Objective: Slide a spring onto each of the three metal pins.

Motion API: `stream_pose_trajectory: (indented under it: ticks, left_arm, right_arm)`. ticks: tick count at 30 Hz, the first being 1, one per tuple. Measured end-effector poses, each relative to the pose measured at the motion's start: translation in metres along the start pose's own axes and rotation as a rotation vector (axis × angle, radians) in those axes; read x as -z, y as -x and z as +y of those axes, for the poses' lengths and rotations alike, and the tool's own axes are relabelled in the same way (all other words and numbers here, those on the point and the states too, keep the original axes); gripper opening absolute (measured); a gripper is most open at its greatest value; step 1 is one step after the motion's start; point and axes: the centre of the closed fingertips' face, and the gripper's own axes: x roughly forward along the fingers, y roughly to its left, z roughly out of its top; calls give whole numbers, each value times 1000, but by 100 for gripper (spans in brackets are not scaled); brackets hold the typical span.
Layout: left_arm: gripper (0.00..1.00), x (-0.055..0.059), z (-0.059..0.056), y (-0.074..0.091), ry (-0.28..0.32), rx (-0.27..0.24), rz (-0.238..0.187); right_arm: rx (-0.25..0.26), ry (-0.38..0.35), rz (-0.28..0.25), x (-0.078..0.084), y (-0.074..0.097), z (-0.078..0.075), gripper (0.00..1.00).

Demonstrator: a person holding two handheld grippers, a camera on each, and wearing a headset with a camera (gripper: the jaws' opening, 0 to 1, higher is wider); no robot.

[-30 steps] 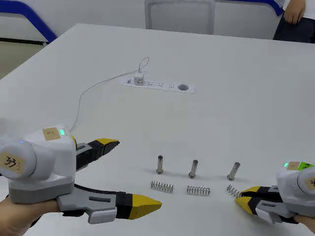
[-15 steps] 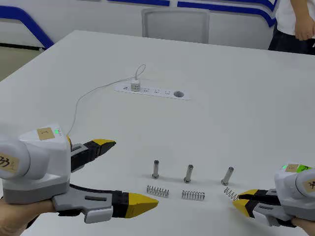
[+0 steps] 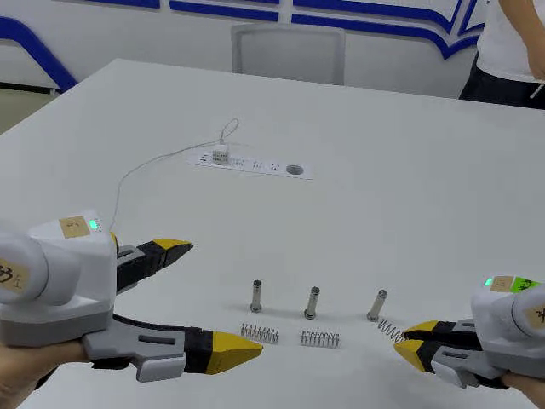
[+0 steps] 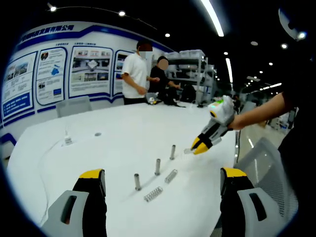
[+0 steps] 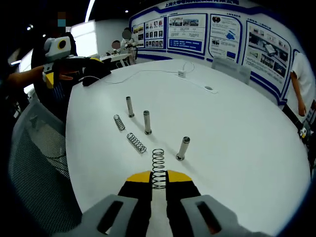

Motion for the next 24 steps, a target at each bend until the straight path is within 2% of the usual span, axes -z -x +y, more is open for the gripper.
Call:
stream_pose_trajectory:
  ticks: [5,9,15,24]
  left_arm:
    - [97,2,-4,-5,-10,19,11]
    - [96,1,-7,-9,-15,34,13]
    - [92,3,-17,-20,-47,73,32]
    - [82,2,-35,-34,-79,141,41]
  right_arm:
    - [-15,29,-22,-13,8,6,10]
    - [-42,68,-38,-27,15,17,10]
    - [-100,128,-66,-48,21,41,10]
    - [-187,247,-77,-68,21,76,10]
